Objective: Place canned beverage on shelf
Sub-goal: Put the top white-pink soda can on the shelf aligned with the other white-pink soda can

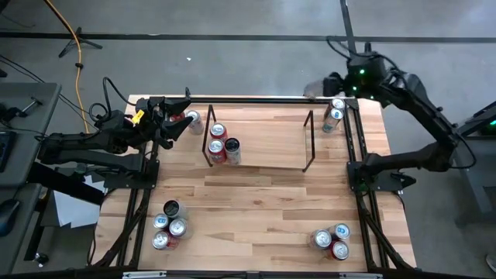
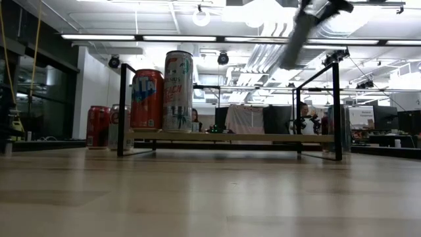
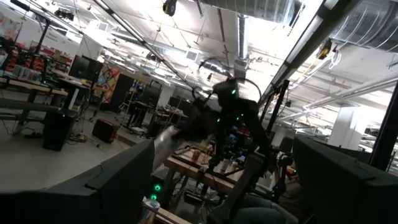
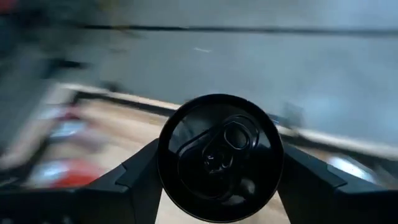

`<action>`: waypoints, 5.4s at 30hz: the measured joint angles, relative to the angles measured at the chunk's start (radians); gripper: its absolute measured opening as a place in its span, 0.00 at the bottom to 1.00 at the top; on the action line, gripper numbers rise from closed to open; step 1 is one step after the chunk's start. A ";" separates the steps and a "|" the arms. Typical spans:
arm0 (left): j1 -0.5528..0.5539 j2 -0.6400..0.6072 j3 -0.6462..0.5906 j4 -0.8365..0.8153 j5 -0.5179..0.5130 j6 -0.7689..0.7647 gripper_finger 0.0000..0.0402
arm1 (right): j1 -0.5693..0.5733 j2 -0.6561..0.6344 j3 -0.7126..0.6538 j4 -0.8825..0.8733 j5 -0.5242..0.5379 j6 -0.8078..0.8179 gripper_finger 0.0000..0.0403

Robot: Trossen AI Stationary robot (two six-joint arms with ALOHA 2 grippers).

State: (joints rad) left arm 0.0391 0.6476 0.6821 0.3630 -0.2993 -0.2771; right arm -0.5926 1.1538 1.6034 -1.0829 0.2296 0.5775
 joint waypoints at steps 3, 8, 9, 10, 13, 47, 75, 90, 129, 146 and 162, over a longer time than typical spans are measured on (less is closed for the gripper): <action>0.000 0.000 0.000 0.000 0.000 0.002 0.84 | 0.063 0.042 0.014 0.078 -0.175 -0.094 0.60; 0.000 0.000 0.000 0.000 -0.019 0.017 0.84 | 0.226 0.201 0.036 0.076 -0.314 -0.199 0.60; 0.000 0.000 0.000 0.000 -0.025 0.017 0.84 | 0.254 0.234 0.040 0.076 -0.333 -0.219 0.60; 0.000 0.000 0.000 0.000 -0.026 0.018 0.84 | 0.279 0.268 0.049 0.076 -0.359 -0.240 0.60; 0.000 0.000 0.000 0.000 -0.027 0.017 0.84 | 0.342 0.370 0.071 0.078 -0.399 -0.327 0.60; 0.000 0.000 0.000 -0.002 -0.026 -0.008 0.84 | 0.390 0.677 0.149 0.007 -0.343 -0.683 0.61; 0.000 0.000 0.000 -0.006 -0.026 -0.008 0.84 | 0.391 0.686 0.150 0.069 -0.340 -0.647 0.64; 0.000 0.000 0.000 -0.006 -0.026 -0.008 0.84 | 0.390 0.666 0.151 -0.006 -0.312 -0.702 0.94; 0.000 0.000 0.000 -0.007 -0.031 -0.008 0.84 | 0.292 0.626 0.151 0.044 -0.639 -1.320 0.93; 0.000 0.000 0.000 -0.008 -0.056 -0.008 0.84 | 0.250 0.677 0.149 0.091 -0.635 -1.401 0.93; 0.000 0.000 0.000 -0.027 -0.056 -0.009 0.84 | 0.259 0.700 0.149 0.056 -0.709 -1.412 0.93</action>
State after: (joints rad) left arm 0.0391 0.6476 0.6822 0.3359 -0.3553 -0.2863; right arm -0.3332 1.8538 1.7519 -1.0268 -0.4797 -0.8344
